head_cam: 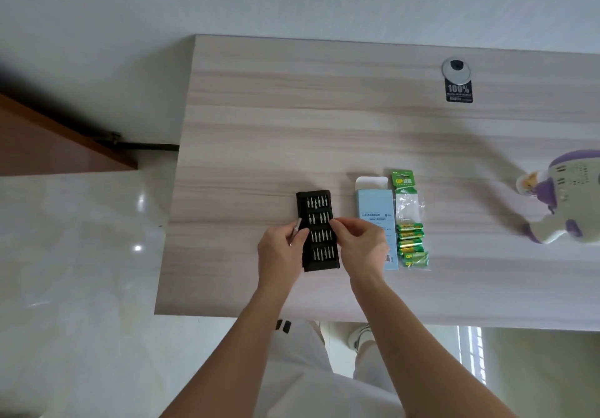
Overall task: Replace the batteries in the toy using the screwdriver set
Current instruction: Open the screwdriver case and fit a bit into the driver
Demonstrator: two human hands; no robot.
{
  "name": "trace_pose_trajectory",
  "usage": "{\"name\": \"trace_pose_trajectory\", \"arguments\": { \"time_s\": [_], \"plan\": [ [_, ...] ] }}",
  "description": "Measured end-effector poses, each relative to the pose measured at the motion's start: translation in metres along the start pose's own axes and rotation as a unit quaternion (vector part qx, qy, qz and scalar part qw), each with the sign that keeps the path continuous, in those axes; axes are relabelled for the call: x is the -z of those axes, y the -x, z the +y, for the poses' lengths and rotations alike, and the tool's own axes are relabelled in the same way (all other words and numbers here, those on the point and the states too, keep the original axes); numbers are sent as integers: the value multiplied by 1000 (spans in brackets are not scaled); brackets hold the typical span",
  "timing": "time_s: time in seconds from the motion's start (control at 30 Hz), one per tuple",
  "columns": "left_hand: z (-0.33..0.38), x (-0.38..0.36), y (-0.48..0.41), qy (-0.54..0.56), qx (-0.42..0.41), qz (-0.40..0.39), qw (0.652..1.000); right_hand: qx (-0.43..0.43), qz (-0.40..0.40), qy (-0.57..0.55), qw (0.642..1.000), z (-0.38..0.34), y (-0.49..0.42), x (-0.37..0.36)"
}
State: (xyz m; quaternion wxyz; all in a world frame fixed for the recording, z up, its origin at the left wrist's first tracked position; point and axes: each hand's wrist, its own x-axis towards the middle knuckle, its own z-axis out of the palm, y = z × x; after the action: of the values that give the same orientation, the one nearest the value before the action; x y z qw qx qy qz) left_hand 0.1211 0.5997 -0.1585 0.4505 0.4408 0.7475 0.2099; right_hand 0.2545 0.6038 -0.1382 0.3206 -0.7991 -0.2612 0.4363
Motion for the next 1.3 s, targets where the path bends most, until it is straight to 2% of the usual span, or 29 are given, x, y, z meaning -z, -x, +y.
{"name": "trace_pose_trajectory", "arguments": {
  "time_s": [0.1, 0.17, 0.27, 0.33, 0.4, 0.5, 0.57, 0.63, 0.8, 0.97, 1.13, 1.3],
  "plan": [
    [12, 10, 4, -29, -23, 24, 999, 9, -20, 1, 1000, -6, 2, 9],
    [22, 18, 8, -22, -32, 38, 999, 14, -73, -23, 997, -14, 2, 19],
    [49, 27, 17, 9, -42, 1, 999, 47, -167, -67, 983, -31, 4, 46],
    [71, 29, 25, 4, -69, -24, 997, 80, -189, -84, 975, -44, 8, 70],
    [98, 28, 36, 10, -93, -64, 994, 110, -175, -99, 973, -56, 12, 97],
    [139, 23, 60, 99, -110, -138, 979, 143, -144, -127, 971, -71, 19, 140],
    [161, 18, 77, 113, -157, -158, 968, 164, -137, -138, 967, -79, 25, 171],
    [182, 12, 95, 102, -213, -168, 957, 181, -131, -141, 964, -86, 31, 202],
    [232, -10, 145, 162, -271, -180, 932, 216, -98, -184, 954, -98, 50, 267],
    [263, -37, 180, 131, -329, -198, 914, 270, -52, -223, 935, -102, 68, 319],
    [283, -59, 206, 116, -380, -205, 895, 302, -33, -248, 920, -97, 80, 354],
    [293, -77, 215, 116, -412, -206, 880, 308, -42, -235, 921, -95, 85, 373]
  ]
}}
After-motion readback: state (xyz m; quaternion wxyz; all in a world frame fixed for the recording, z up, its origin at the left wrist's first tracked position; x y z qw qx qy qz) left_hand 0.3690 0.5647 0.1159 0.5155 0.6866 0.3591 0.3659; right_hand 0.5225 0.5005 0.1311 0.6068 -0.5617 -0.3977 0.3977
